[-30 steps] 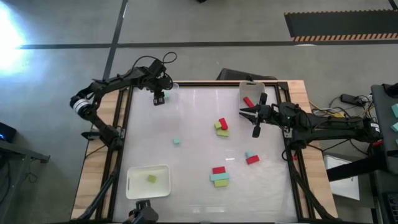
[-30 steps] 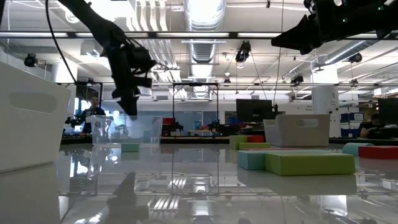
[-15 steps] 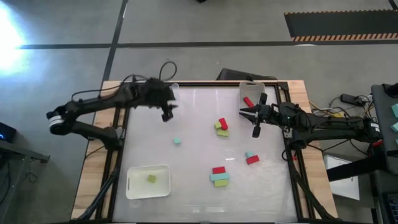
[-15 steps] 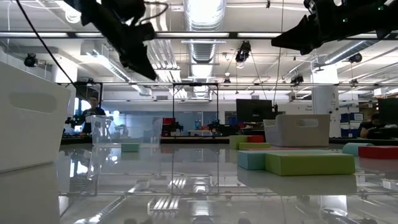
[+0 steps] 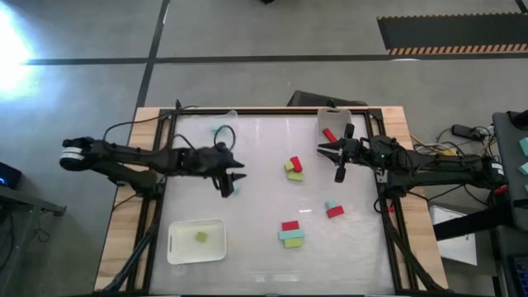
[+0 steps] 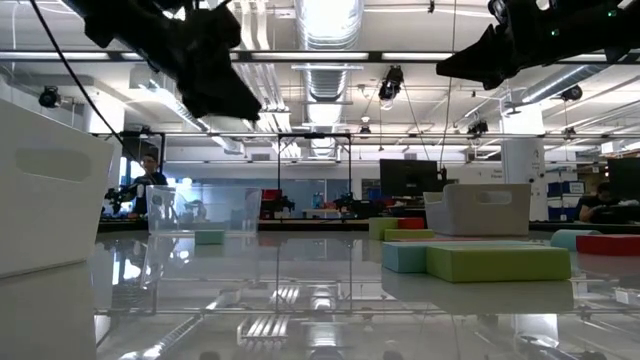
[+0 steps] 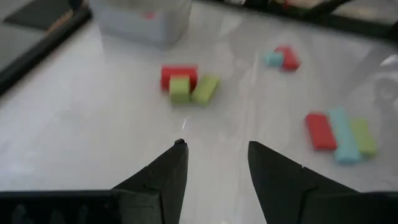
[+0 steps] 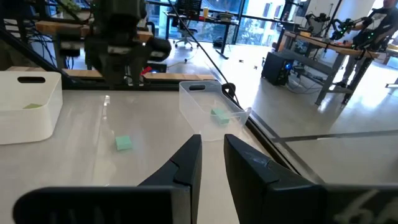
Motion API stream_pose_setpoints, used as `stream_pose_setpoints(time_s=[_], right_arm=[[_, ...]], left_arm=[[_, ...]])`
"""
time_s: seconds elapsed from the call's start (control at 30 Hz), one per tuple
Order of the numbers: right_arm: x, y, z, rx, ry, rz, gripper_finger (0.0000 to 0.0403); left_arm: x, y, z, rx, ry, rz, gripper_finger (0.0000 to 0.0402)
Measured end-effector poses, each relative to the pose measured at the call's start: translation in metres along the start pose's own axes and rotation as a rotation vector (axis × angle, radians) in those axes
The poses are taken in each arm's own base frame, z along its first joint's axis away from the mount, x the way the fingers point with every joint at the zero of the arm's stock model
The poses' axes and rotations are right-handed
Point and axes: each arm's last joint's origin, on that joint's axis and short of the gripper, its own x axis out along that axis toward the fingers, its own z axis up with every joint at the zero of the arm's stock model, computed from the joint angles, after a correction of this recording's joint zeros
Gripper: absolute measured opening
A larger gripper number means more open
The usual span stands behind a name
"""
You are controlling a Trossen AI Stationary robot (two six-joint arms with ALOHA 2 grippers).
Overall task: Sort & place blocks by color
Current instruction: Put the top blue block into the transparent bin
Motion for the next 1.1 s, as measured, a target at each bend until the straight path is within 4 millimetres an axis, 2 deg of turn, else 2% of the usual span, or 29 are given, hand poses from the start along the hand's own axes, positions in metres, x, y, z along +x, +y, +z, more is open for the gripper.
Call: stream_pose_setpoints(time_s=[0.13, 0.33, 0.57, 0.8, 0.97, 1.1], right_arm=[[0.000, 0.000, 0.000, 0.001, 0.001, 0.000, 0.0059], [0.000, 0.000, -0.001, 0.001, 0.007, 0.001, 0.0059], [0.000, 0.000, -0.001, 0.001, 0.009, 0.001, 0.0059], [0.000, 0.000, -0.001, 0.000, 0.014, 0.002, 0.0059], [0.000, 0.000, -0.001, 0.000, 0.015, 0.002, 0.0059], [0.000, 0.000, -0.001, 0.000, 0.015, 0.002, 0.0059]], left_arm=[[0.011, -0.008, -0.011, 0.005, 0.071, 0.023, 0.0152], [0.027, -0.008, -0.023, -0.046, 0.157, 0.051, 0.0152], [0.035, -0.012, -0.018, -0.011, 0.428, 0.123, 0.0152], [0.054, -0.017, -0.029, 0.093, 0.605, -0.001, 0.0154], [0.063, -0.016, -0.040, 0.141, 0.669, 0.001, 0.0181], [0.064, -0.014, -0.040, 0.179, 0.656, 0.069, 0.0217]])
